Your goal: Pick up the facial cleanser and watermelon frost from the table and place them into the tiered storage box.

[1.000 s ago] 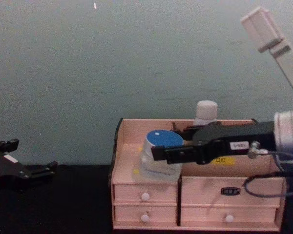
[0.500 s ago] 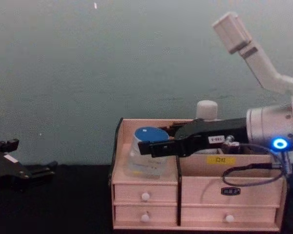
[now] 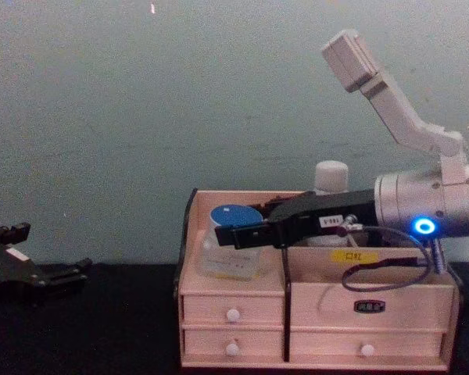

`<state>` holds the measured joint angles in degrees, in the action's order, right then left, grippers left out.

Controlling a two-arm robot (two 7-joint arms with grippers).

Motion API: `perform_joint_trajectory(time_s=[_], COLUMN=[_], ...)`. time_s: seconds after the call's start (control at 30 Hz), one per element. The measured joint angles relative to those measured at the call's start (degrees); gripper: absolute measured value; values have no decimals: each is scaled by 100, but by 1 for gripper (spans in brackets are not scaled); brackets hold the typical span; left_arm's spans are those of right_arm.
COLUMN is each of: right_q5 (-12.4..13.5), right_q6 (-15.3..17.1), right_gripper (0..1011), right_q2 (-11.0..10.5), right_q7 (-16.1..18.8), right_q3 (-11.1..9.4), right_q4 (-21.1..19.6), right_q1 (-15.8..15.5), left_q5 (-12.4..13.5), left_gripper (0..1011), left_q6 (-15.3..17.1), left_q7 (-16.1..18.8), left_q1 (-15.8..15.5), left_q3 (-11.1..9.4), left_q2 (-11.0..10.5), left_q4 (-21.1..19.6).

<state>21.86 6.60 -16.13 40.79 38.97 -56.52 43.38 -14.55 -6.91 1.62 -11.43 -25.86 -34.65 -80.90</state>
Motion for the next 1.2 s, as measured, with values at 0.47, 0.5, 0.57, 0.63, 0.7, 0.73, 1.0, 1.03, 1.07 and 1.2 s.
perform_joint_trajectory(time_s=[0.47, 0.5, 0.57, 0.63, 0.7, 0.73, 1.0, 1.03, 1.07, 1.2], right_q5=[-74, -78, -89, -100, -113, -118, -122, -123, -124, -130], right_q6=[66, 69, 79, 91, 115, 123, 174, 184, 188, 215], right_gripper=[726, 726, 726, 726, 726, 726, 726, 726, 726, 726], right_q2=[224, 230, 242, 256, 274, 280, 337, 347, 353, 375], right_q7=[-6, -6, -8, -11, -14, -16, -19, -24, -27, -55], right_q3=[-89, -93, -100, -109, -116, -118, -154, -164, -168, -197], right_q4=[406, 420, 438, 462, 494, 509, 601, 619, 629, 659], right_q1=[161, 165, 169, 174, 183, 187, 212, 215, 217, 221], left_q5=[0, 0, 0, 0, 0, 0, 0, 0, 0, 0], left_gripper=[1001, 1001, 1001, 1001, 1001, 1001, 1001, 1001, 1001, 1001], left_q6=[0, 0, 0, 0, 0, 0, 0, 0, 0, 0], left_q7=[0, 0, 0, 0, 0, 0, 0, 0, 0, 0], left_q1=[0, 0, 0, 0, 0, 0, 0, 0, 0, 0], left_q3=[0, 0, 0, 0, 0, 0, 0, 0, 0, 0], left_q2=[0, 0, 0, 0, 0, 0, 0, 0, 0, 0], left_q4=[0, 0, 0, 0, 0, 0, 0, 0, 0, 0])
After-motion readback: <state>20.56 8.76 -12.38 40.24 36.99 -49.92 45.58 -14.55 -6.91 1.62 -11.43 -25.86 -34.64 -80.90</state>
